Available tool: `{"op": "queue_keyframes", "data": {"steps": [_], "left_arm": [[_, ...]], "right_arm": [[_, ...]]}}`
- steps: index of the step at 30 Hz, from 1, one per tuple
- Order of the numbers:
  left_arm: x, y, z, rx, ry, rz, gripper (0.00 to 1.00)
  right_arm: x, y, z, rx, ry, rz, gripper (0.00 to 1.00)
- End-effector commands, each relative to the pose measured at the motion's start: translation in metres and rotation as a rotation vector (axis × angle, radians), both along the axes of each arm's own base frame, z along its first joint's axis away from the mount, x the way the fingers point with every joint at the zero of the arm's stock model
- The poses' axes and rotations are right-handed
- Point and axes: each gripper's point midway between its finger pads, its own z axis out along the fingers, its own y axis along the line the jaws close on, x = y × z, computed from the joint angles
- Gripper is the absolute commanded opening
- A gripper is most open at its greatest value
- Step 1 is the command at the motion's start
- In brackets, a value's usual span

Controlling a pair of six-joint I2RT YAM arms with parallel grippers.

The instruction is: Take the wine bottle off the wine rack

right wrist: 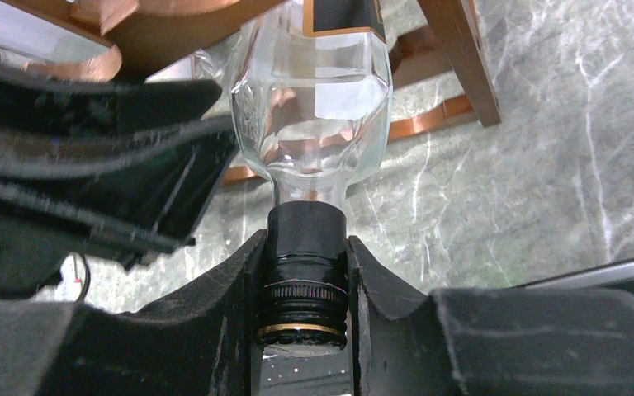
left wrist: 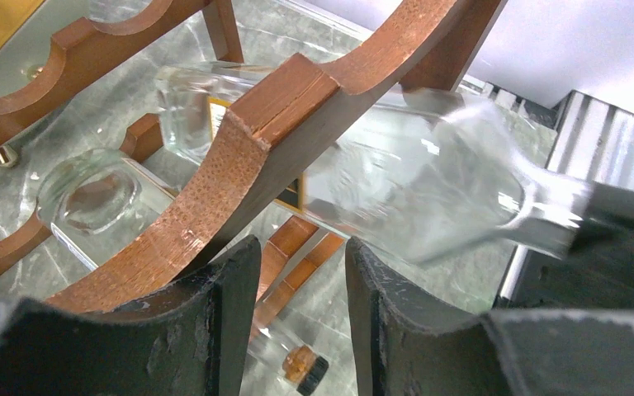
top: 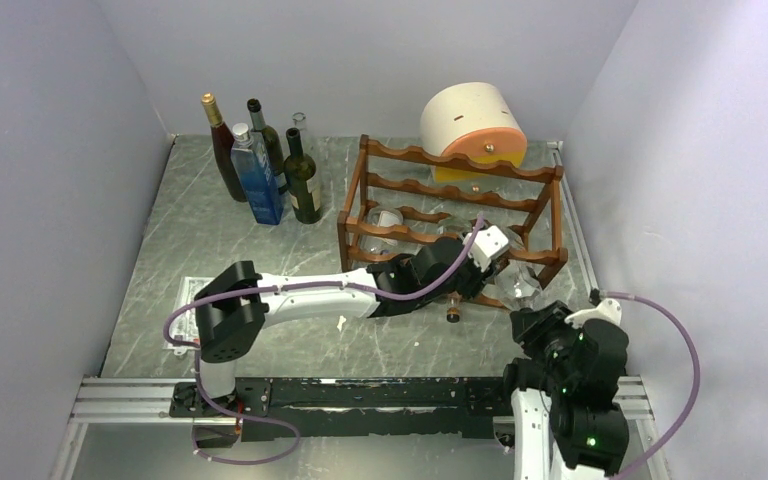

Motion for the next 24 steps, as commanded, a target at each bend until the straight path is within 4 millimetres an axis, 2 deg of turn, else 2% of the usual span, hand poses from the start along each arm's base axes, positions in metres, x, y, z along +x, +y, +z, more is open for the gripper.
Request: {"op": "queue_keyframes", "data": {"steps": [1, 3, 4, 6, 24], "left_arm": [[0.052, 0.003, 0.046, -0.117, -0.054, 0.122, 0.48], [0.054, 0.001, 0.046, -0.113, -0.062, 0.121, 0.48], [0.055, 0.000, 0.047, -0.114, -0.065, 0.121, 0.48], [0.058, -0.001, 0.043, -0.102, -0.065, 0.122, 0.49], [0.068, -0.008, 0.032, -0.073, -0.071, 0.105, 0.49]], "right_arm": [[-0.017, 0.006, 0.024, -0.046, -0.102, 0.040, 0.00], [-0.018, 0.004, 0.025, -0.060, -0.109, 0.037, 0.00], [-0.021, 0.004, 0.034, -0.074, -0.141, 0.034, 0.00], [-0.024, 0.003, 0.041, -0.088, -0.163, 0.032, 0.00], [-0.053, -0.007, 0.062, -0.146, -0.201, -0.045, 0.00]]}}
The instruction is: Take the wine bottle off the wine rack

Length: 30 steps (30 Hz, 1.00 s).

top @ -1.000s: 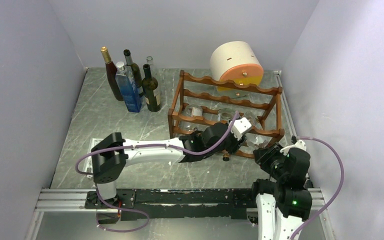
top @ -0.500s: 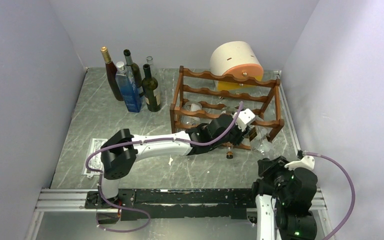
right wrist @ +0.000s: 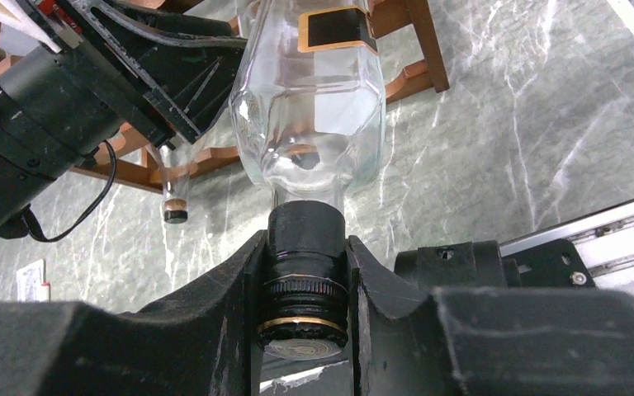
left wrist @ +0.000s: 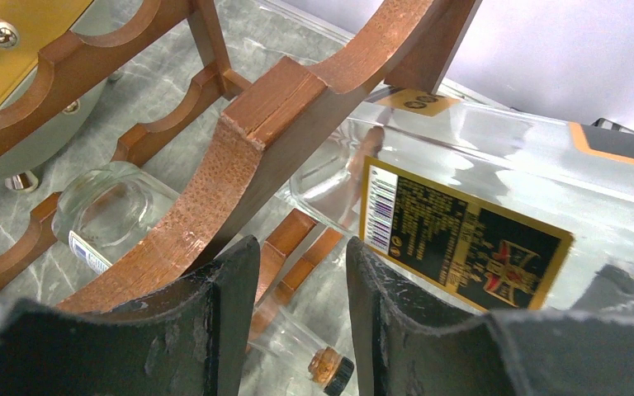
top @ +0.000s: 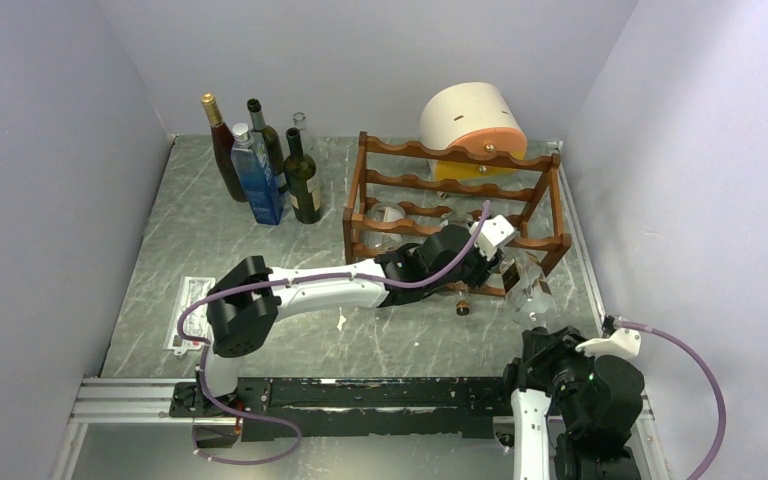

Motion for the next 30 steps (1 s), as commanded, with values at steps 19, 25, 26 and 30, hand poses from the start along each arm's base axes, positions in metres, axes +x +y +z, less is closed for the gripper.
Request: {"op": "queue_keyframes", "data": {"steps": [19, 25, 26, 30], "left_arm": [[0.049, 0.003, 0.019, -0.047, -0.079, 0.094, 0.48], [0.035, 0.003, 0.019, -0.041, -0.049, 0.028, 0.52], [0.031, 0.004, 0.020, -0.037, -0.037, 0.010, 0.54], [0.008, 0.008, 0.034, -0.035, 0.019, -0.087, 0.69]], "right_arm": [[-0.012, 0.001, 0.035, -0.044, -0.171, 0.007, 0.00], [-0.004, 0.004, 0.023, -0.040, -0.121, 0.042, 0.00], [-0.003, 0.004, 0.022, -0.040, -0.115, 0.046, 0.00], [0.000, 0.007, 0.023, -0.036, -0.107, 0.078, 0.00]]}}
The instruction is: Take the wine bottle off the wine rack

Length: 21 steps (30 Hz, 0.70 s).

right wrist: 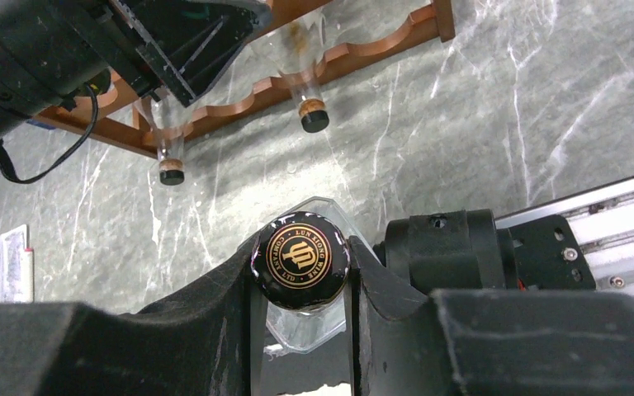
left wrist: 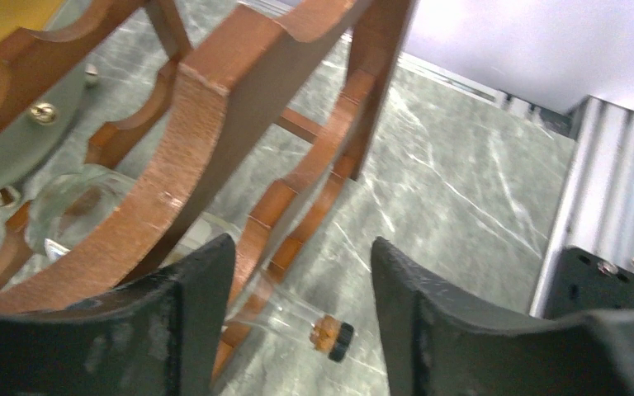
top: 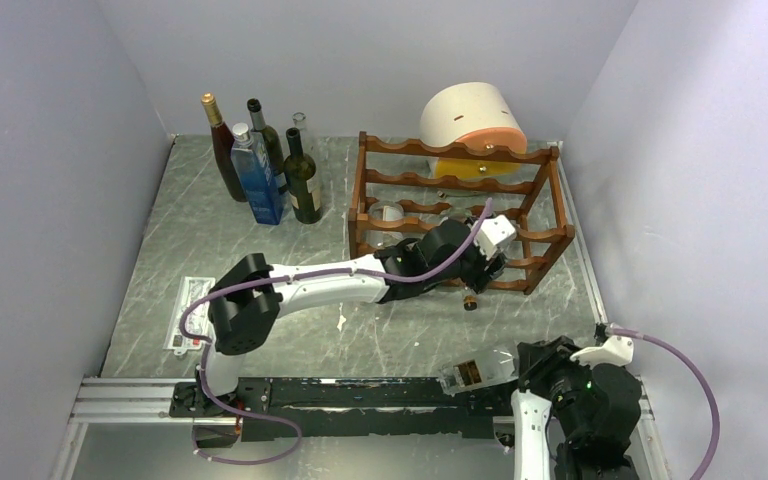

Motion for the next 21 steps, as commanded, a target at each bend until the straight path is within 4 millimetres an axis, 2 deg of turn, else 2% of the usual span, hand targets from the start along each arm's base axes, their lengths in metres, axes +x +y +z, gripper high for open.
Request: {"op": "queue_keyframes", "data": {"steps": [1, 4, 5, 8, 12, 16, 18, 21], "left_arm": [[-0.003, 0.014, 0.044, -0.048, 0.043, -0.060, 0.72], [-0.026, 0.024, 0.061, -0.064, 0.100, -0.140, 0.81], [-0.037, 0.030, 0.073, -0.083, 0.115, -0.171, 0.82], [-0.066, 0.045, 0.092, -0.120, 0.169, -0.271, 0.86], [-0.101, 0.069, 0.105, -0.150, 0.237, -0.377, 0.90], [-0.130, 0.083, 0.098, -0.163, 0.264, -0.400, 0.92], [-0.138, 0.080, 0.091, -0.165, 0.272, -0.357, 0.92], [-0.139, 0.071, 0.072, -0.126, 0.245, -0.226, 0.92]], "right_arm": [[0.021, 0.004, 0.037, -0.019, -0.153, 0.056, 0.00], [0.027, 0.006, 0.042, -0.013, -0.151, 0.078, 0.00], [0.030, 0.007, 0.043, -0.008, -0.149, 0.081, 0.00], [0.040, 0.009, 0.049, 0.003, -0.149, 0.100, 0.00], [0.055, 0.017, 0.047, 0.040, -0.109, 0.162, 0.00], [0.062, 0.028, 0.046, 0.069, -0.070, 0.251, 0.00], [0.064, 0.029, 0.048, 0.071, -0.052, 0.277, 0.00], [0.068, 0.033, 0.053, 0.076, -0.033, 0.315, 0.00]]}}
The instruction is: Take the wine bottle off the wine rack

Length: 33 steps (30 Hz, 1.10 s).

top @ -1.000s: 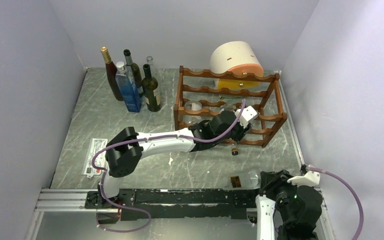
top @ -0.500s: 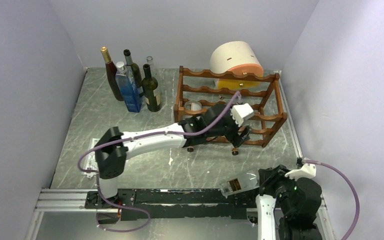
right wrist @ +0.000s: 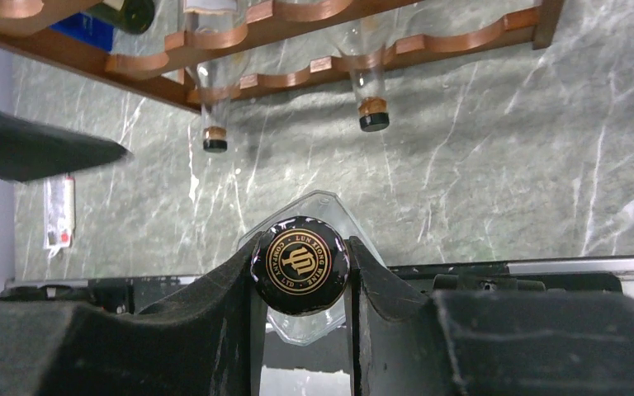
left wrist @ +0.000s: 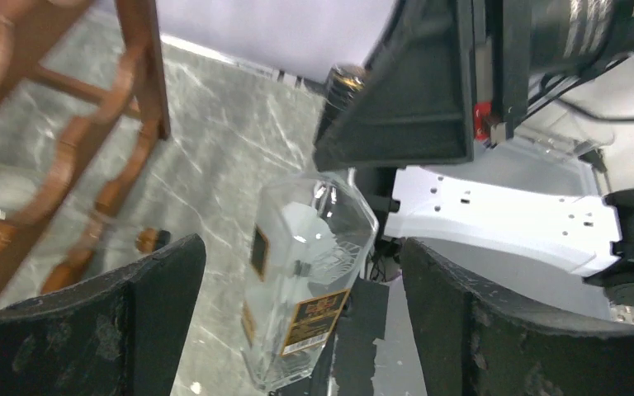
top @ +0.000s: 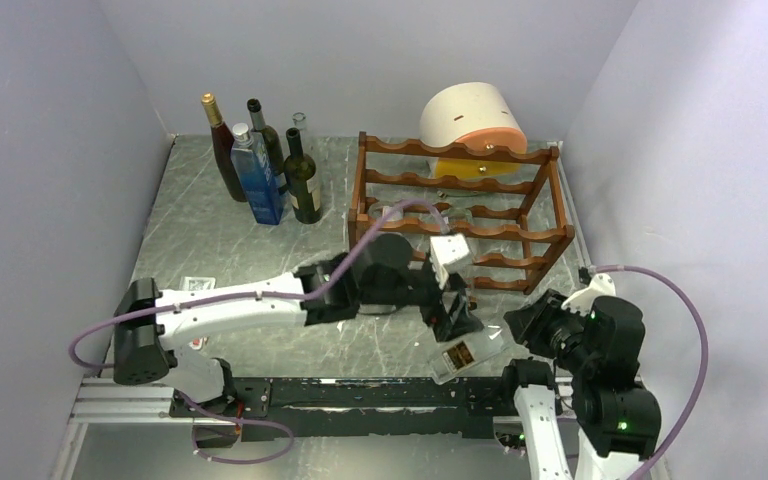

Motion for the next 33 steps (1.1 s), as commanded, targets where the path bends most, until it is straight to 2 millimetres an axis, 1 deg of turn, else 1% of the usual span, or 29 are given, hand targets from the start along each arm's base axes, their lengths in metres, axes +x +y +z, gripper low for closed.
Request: {"op": "queue_keyframes", "data": {"steps": [1, 3, 4, 7, 10, 12, 16, 21, 22, 26, 28, 29, 31, 33], "left_arm": [[-0.003, -0.015, -0.038, 0.084, -0.002, 0.165, 0.92], [0.001, -0.019, -0.051, 0.134, -0.039, 0.239, 0.93], [0.004, -0.021, -0.054, 0.154, -0.064, 0.269, 0.93], [0.001, -0.030, -0.058, 0.183, -0.135, 0.294, 0.95], [-0.007, -0.039, -0.067, 0.188, -0.135, 0.277, 0.98], [-0.003, -0.042, -0.076, 0.199, -0.123, 0.318, 0.99], [0.008, -0.046, -0.085, 0.203, -0.121, 0.392, 0.96], [0.013, -0.055, -0.098, 0.240, -0.150, 0.426, 0.91], [0.013, -0.056, -0.098, 0.240, -0.158, 0.431, 0.90], [0.017, -0.058, -0.095, 0.219, -0.179, 0.447, 0.77], [0.018, -0.057, -0.093, 0.206, -0.189, 0.452, 0.63], [0.019, -0.055, -0.092, 0.202, -0.193, 0.458, 0.53], [0.021, -0.051, -0.090, 0.195, -0.201, 0.473, 0.42], [0.022, -0.046, -0.085, 0.187, -0.209, 0.478, 0.32]], "right_arm": [[0.019, 0.017, 0.039, 0.046, -0.115, 0.109, 0.00], [0.021, 0.019, 0.040, 0.053, -0.092, 0.125, 0.00], [0.021, 0.019, 0.040, 0.054, -0.085, 0.130, 0.00], [0.022, 0.020, 0.036, 0.051, -0.059, 0.144, 0.00], [0.023, 0.021, 0.028, 0.055, -0.032, 0.154, 0.00], [0.023, 0.023, 0.027, 0.061, -0.027, 0.166, 0.00], [0.021, 0.024, 0.025, 0.059, -0.024, 0.176, 0.00], [0.019, 0.022, 0.024, 0.046, -0.027, 0.172, 0.00], [0.019, 0.021, 0.024, 0.044, -0.027, 0.171, 0.00], [0.018, 0.021, 0.025, 0.037, -0.037, 0.177, 0.00], [0.016, 0.023, 0.026, 0.036, -0.042, 0.194, 0.00], [0.016, 0.024, 0.026, 0.036, -0.045, 0.201, 0.00], [0.016, 0.024, 0.027, 0.031, -0.049, 0.208, 0.11], [0.016, 0.023, 0.028, 0.024, -0.052, 0.204, 0.24]]}}
